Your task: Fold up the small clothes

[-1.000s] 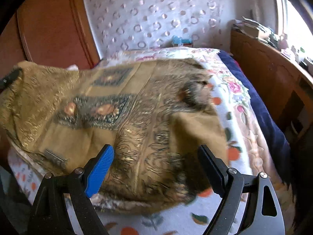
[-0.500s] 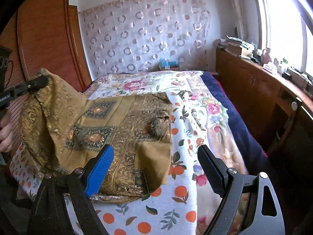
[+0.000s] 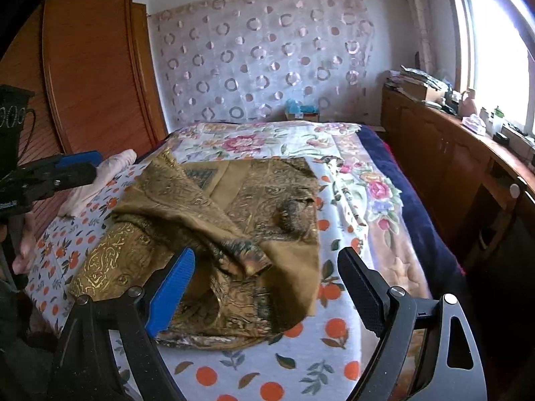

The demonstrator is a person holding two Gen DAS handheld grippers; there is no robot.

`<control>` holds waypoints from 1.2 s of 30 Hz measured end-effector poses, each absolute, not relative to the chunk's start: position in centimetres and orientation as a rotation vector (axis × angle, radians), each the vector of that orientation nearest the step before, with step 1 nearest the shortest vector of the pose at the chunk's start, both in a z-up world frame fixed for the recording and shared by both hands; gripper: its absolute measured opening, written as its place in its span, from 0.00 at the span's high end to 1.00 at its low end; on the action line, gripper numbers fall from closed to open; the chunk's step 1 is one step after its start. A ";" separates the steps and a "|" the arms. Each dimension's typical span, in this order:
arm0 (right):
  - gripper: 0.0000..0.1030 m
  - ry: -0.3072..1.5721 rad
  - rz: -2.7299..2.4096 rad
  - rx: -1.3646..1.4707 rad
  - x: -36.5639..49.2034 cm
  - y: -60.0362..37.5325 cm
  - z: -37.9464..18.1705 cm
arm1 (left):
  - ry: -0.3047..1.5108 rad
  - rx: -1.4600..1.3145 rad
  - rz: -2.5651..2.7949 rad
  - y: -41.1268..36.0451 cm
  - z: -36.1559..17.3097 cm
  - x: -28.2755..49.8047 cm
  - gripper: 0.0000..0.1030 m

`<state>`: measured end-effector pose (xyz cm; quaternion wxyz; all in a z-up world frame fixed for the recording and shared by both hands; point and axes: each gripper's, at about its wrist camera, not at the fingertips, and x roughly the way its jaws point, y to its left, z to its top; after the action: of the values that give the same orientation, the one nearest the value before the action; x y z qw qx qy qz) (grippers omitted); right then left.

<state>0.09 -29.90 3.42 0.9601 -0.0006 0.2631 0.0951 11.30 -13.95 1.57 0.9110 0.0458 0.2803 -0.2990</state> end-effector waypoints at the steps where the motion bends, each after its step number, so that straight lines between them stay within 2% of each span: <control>1: 0.14 0.537 0.199 -0.005 0.4 -29.7 3.3 | 0.578 0.089 -0.607 -13.3 1.4 11.2 0.39; 4: 0.14 0.552 0.219 -0.016 1.3 -29.0 3.1 | 0.573 0.076 -0.567 -11.0 0.8 10.6 0.35; 15: 0.14 0.580 0.317 -0.099 5.8 -25.3 3.9 | 0.560 0.030 -0.387 -3.6 -1.0 9.1 0.35; 36: 0.14 0.684 0.512 -0.286 14.3 -15.1 2.6 | 0.593 -0.022 -0.303 1.6 -4.0 9.7 0.35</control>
<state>14.32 -15.09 2.55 0.9003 -0.1381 0.3303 0.2476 9.69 1.57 -3.97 0.9450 -0.0110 0.2909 -0.1489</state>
